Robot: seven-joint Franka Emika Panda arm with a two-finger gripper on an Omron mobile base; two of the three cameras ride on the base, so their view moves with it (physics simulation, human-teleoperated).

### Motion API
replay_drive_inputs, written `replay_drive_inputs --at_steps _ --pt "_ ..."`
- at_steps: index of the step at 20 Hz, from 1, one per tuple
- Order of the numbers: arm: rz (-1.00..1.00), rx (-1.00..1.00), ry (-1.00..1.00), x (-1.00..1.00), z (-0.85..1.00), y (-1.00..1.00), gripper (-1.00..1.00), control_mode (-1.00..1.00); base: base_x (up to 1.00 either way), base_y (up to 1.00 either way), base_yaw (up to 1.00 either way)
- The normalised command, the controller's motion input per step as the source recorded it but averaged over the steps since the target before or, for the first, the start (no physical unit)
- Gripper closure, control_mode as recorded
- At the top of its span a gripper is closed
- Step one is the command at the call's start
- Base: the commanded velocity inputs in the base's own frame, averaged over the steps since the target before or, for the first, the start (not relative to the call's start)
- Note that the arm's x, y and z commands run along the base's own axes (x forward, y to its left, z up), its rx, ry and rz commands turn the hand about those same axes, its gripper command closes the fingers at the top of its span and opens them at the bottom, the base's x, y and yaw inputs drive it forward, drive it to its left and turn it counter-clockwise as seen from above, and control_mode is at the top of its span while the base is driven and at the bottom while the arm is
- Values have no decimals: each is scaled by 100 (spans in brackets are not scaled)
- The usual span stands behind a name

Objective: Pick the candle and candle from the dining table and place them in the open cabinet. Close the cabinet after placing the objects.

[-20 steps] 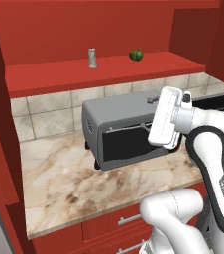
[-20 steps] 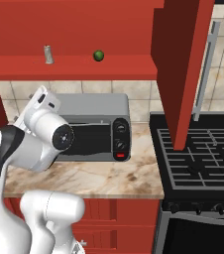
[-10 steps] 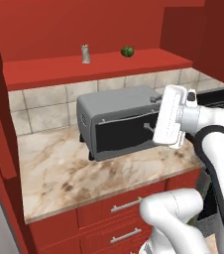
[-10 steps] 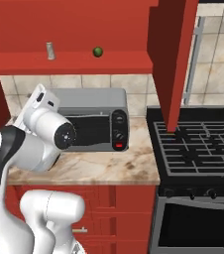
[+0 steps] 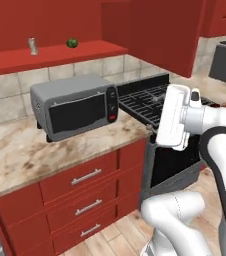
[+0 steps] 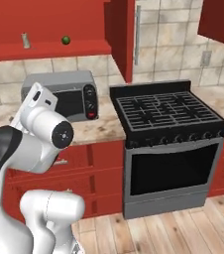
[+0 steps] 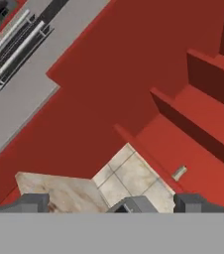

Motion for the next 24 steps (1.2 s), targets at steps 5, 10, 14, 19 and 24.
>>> replay_drive_inputs --at_steps 5,10,14,19,24 --pt "0 0 0 0 0 0 -100 100 -49 -1 -60" --pt "0 0 0 0 0 0 -100 100 -33 0 -64" --pt "0 0 0 0 0 0 -100 100 -29 -4 -63" --pt "0 0 0 0 0 0 -100 100 -25 -14 -61" --pt "0 0 0 0 0 0 -100 100 -5 -9 -63"
